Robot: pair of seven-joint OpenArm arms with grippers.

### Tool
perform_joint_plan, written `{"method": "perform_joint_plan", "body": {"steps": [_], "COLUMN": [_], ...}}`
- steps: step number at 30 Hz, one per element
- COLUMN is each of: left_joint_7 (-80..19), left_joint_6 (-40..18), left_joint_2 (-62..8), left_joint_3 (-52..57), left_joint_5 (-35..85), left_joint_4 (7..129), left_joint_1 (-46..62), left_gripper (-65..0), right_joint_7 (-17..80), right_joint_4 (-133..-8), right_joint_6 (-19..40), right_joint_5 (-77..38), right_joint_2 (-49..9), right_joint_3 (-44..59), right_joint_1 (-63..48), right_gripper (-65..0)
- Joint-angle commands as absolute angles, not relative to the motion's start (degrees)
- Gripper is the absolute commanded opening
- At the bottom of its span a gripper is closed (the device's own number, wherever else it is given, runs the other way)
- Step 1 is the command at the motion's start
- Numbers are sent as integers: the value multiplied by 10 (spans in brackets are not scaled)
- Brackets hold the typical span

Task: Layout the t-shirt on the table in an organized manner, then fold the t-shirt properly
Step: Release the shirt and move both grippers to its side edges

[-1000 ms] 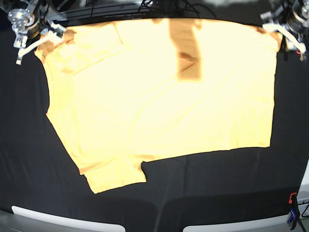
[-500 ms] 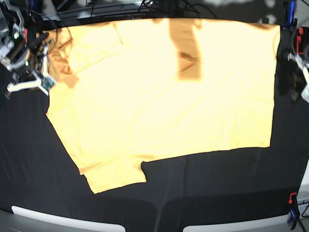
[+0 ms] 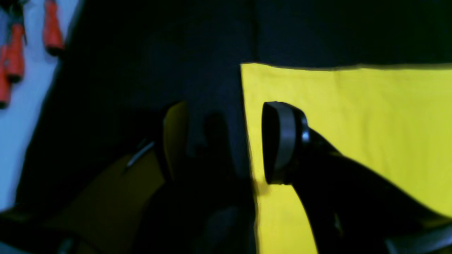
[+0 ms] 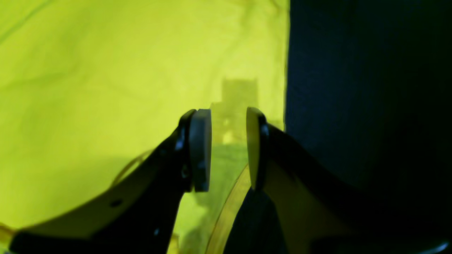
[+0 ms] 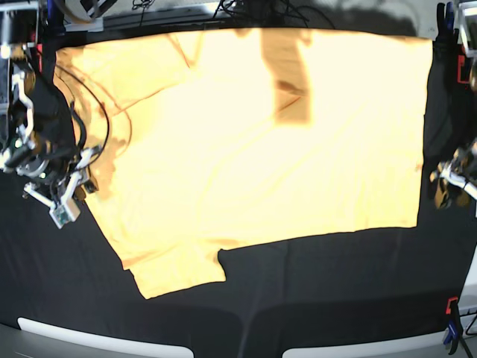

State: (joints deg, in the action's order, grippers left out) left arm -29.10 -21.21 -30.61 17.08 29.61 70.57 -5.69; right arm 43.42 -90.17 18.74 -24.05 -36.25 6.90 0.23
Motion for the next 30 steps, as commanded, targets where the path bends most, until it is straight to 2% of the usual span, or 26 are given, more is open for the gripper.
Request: {"method": "perform_joint_plan", "body": {"steps": [1,4,10,13,16,19,21,26,30], "left_joint_7": [-283,-285,-283,-255,-206,-184,-185,-217,-229], "left_joint_6": [-220,-236,-249,-291,-294,-296,-324,-342,-400], "left_joint_2": [-313,-302,-303,-301,-297,-294,-291,-288,-285], "left_joint_3": [175,175,175,175,175,175,169,109,63], "left_joint_5": [305,304,301,300,252,226,225,225,231], "left_joint_4": [685,585,372,283,220,190,190,190,191], "left_joint_1": [-87,-151,-283,-329,-358,-367,-362,-362,-362], "left_gripper": [-339,-339,-338,-338,-338,-338,-338,-338,-338], "right_joint_7": [434,468,479,479,491,491,491,491,489], "right_joint_4": [-897,-858,-827,-827,-827,-827,-827,-827,-827], "right_joint_6": [197,221,236,238,238,241,248,250,250], "right_joint_5": [-258,-284,-290,-290,-289,-287,-288,-287,-288], "right_joint_2": [-372,-370,-370,-370,-370,-370,-370,-370,-370], "right_joint_3": [74,74,74,74,74,74,74,74,74], "right_joint_1": [31,73,103,103,103,103,104,105,105], "right_gripper": [-483,-483,-483,-483,-483,-483,-483,-483,-483]}}
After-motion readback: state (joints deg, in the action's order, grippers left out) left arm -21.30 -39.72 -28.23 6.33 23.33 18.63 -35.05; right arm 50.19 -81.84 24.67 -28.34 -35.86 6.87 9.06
